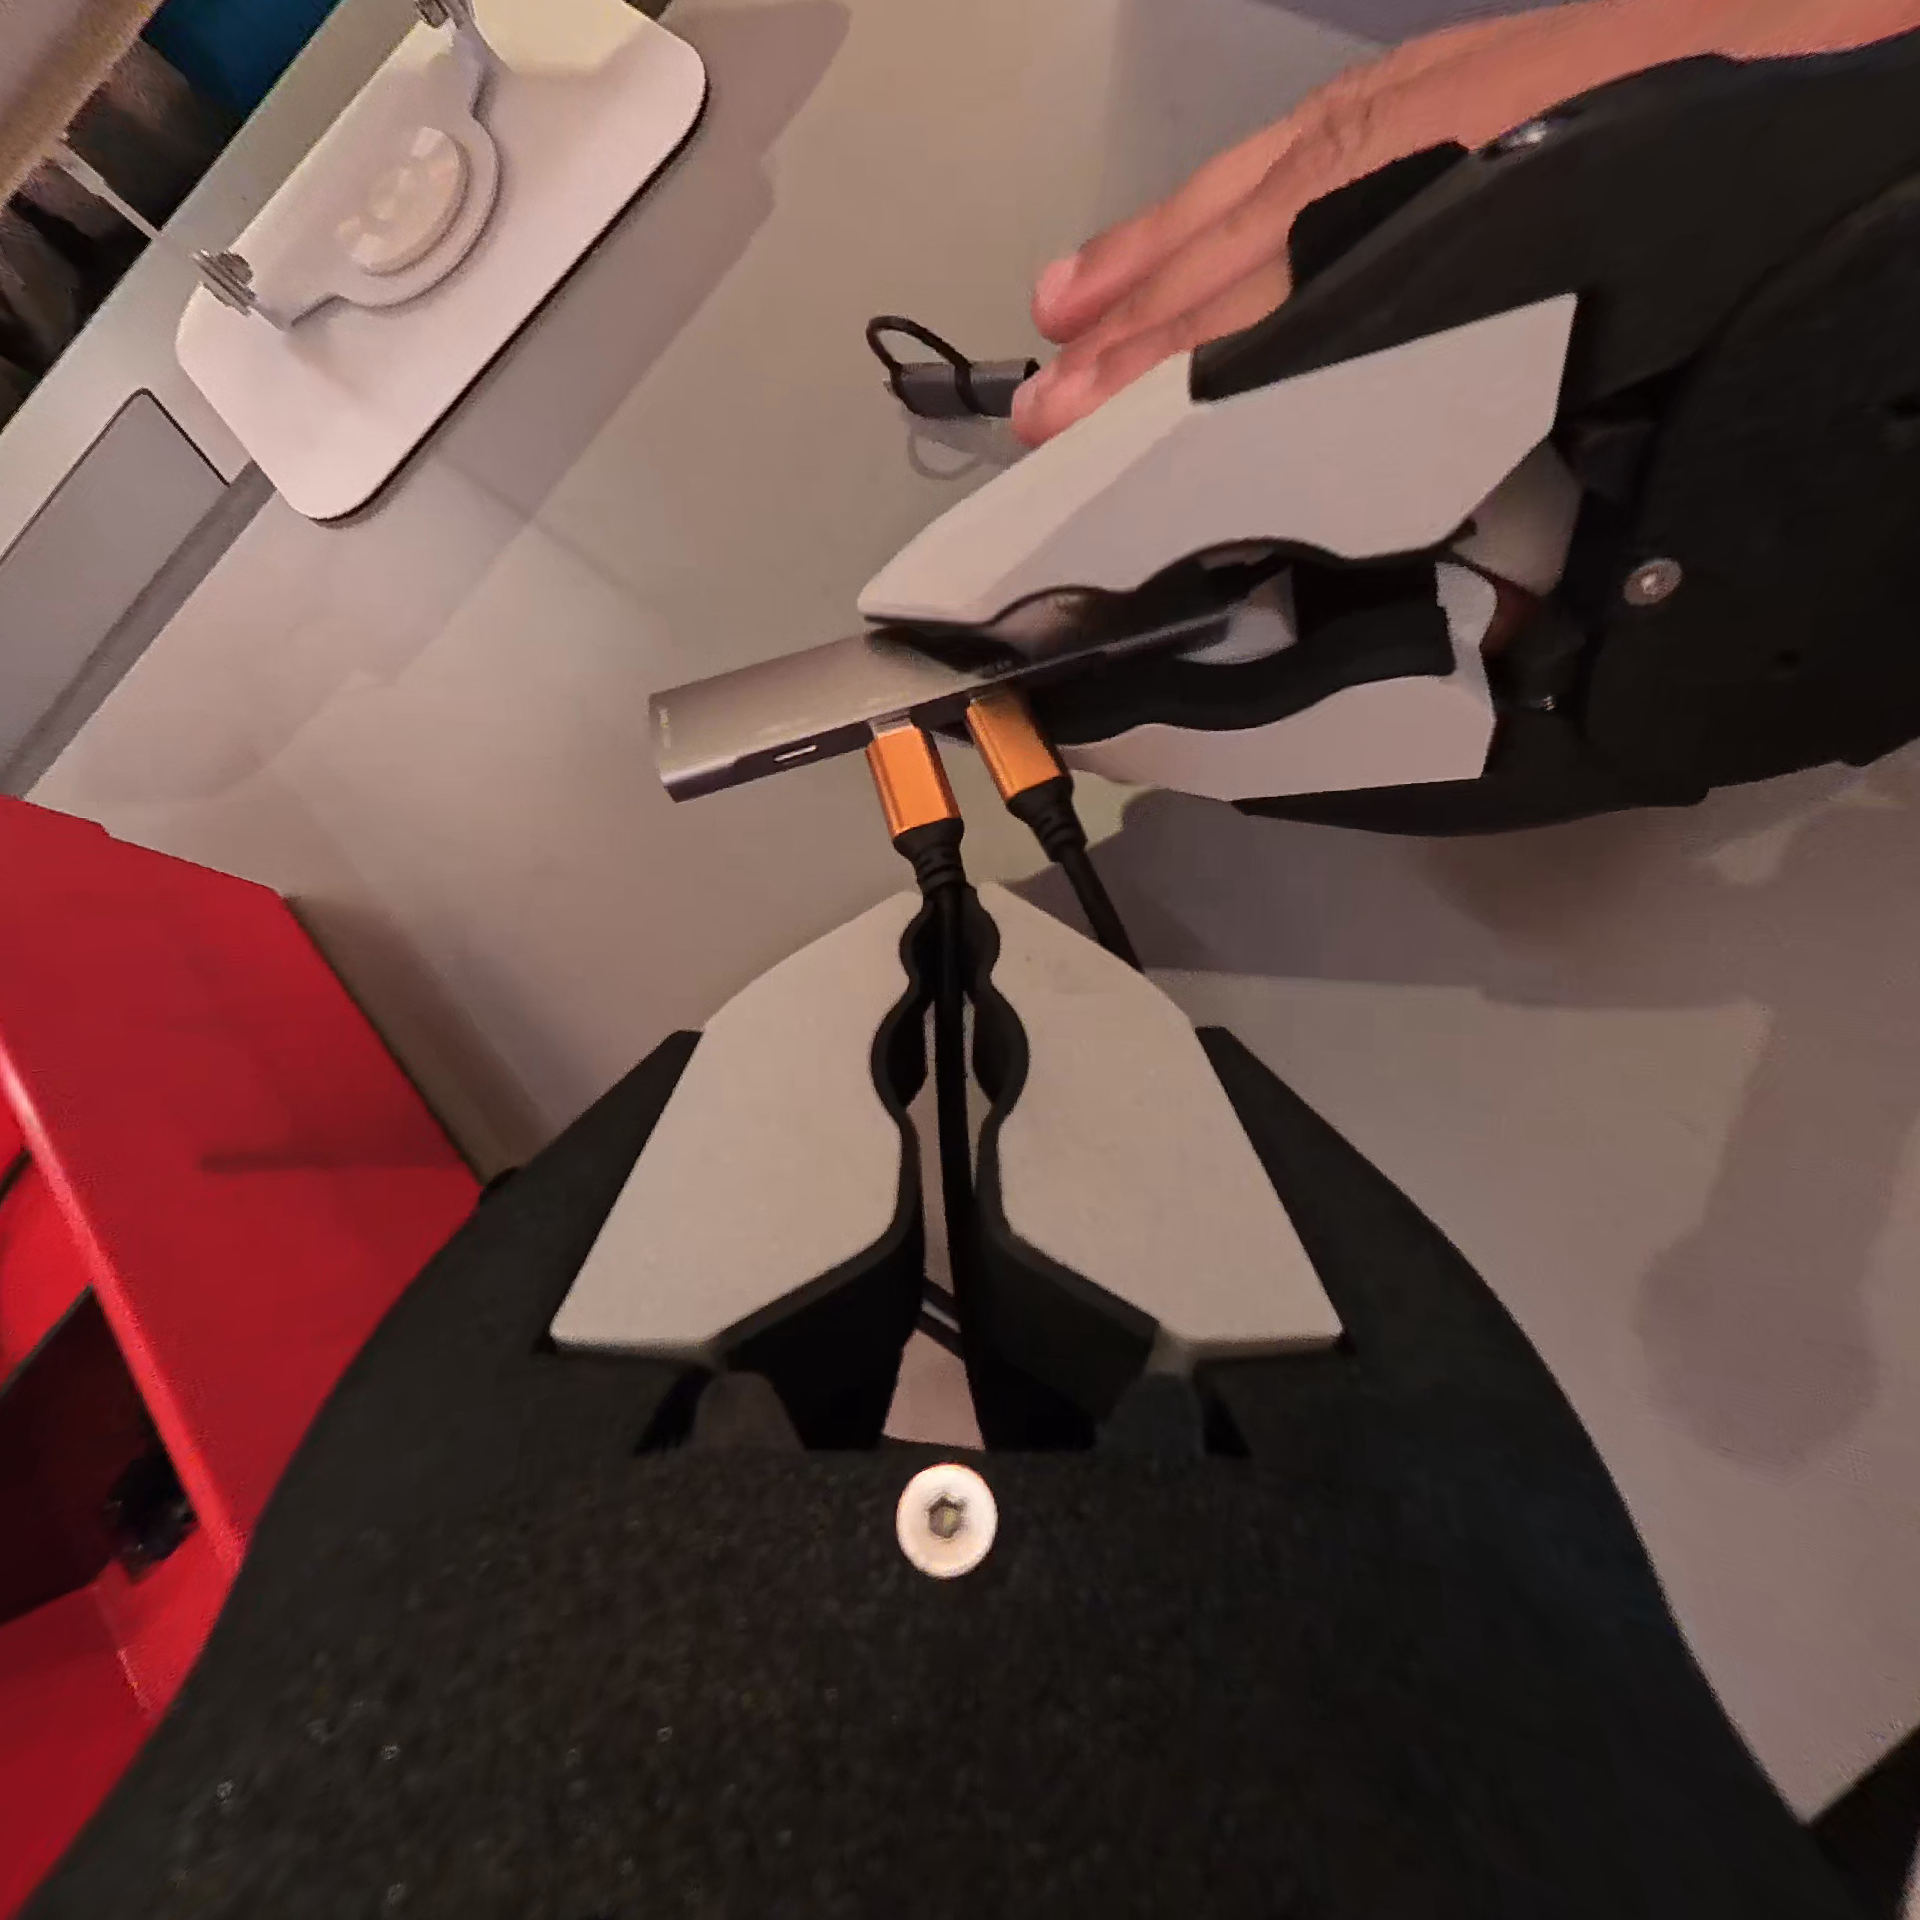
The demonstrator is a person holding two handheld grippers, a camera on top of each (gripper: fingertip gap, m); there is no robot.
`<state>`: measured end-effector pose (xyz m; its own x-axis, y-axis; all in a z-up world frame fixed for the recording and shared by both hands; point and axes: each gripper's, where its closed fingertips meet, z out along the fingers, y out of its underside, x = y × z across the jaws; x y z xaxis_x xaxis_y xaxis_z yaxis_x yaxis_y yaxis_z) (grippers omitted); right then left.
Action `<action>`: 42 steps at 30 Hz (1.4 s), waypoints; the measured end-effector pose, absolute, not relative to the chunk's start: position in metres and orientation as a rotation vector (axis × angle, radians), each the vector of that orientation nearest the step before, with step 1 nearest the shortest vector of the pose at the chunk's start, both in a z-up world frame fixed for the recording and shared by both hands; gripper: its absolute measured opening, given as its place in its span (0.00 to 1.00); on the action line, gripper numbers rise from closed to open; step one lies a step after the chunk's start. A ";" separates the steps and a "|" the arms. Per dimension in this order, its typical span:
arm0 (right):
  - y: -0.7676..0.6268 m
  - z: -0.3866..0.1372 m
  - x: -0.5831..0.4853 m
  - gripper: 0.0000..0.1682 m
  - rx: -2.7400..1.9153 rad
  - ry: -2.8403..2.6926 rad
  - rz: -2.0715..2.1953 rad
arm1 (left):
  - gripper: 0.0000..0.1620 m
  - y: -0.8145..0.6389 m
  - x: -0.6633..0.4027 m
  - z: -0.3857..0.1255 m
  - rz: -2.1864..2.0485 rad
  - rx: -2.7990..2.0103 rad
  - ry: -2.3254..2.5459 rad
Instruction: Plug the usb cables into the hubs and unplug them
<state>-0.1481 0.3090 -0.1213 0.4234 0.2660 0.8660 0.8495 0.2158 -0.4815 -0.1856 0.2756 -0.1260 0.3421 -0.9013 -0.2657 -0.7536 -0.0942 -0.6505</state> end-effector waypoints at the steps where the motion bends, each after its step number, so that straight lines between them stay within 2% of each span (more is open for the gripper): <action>1: 0.311 -0.125 -0.145 0.13 -1.372 -1.106 -0.542 | 0.02 0.276 -0.185 -0.127 -0.251 -1.884 1.452; 3: 0.316 -0.137 -0.139 0.17 -1.454 -1.107 -0.527 | 0.02 0.275 -0.184 -0.126 -0.253 -1.879 1.444; 4: 0.317 -0.142 -0.137 0.15 -1.490 -1.102 -0.513 | 0.02 0.274 -0.184 -0.127 -0.261 -1.880 1.449; 5: 0.318 -0.144 -0.136 0.08 -1.509 -1.089 -0.493 | 0.02 0.273 -0.183 -0.128 -0.262 -1.882 1.454; 6: 0.318 -0.144 -0.137 0.05 -1.520 -1.078 -0.468 | 0.02 0.273 -0.183 -0.129 -0.255 -1.884 1.458; 9: 0.317 -0.141 -0.135 0.04 -1.521 -1.085 -0.463 | 0.02 0.273 -0.185 -0.137 -0.247 -1.918 1.461; 14: 0.310 -0.117 -0.143 0.04 -1.298 -1.143 -0.582 | 0.02 0.269 -0.183 -0.138 -0.407 -1.975 1.428; 24: 0.309 -0.115 -0.147 0.04 -1.134 -1.253 -0.848 | 0.02 0.265 -0.182 -0.134 -0.517 -2.048 1.365; 29: 0.308 -0.108 -0.151 0.04 -1.102 -1.235 -0.864 | 0.02 0.268 -0.181 -0.131 -0.646 -2.093 1.261; 42: 0.310 -0.112 -0.151 0.04 -1.126 -1.233 -0.866 | 0.02 0.269 -0.182 -0.127 -0.667 -2.075 1.243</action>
<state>-0.1511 0.3101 -0.1125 0.1624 0.0739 0.9839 0.9505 0.2560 -0.1761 -0.1823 0.2687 -0.1265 0.4291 -0.8972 0.1045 -0.5831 -0.3635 -0.7265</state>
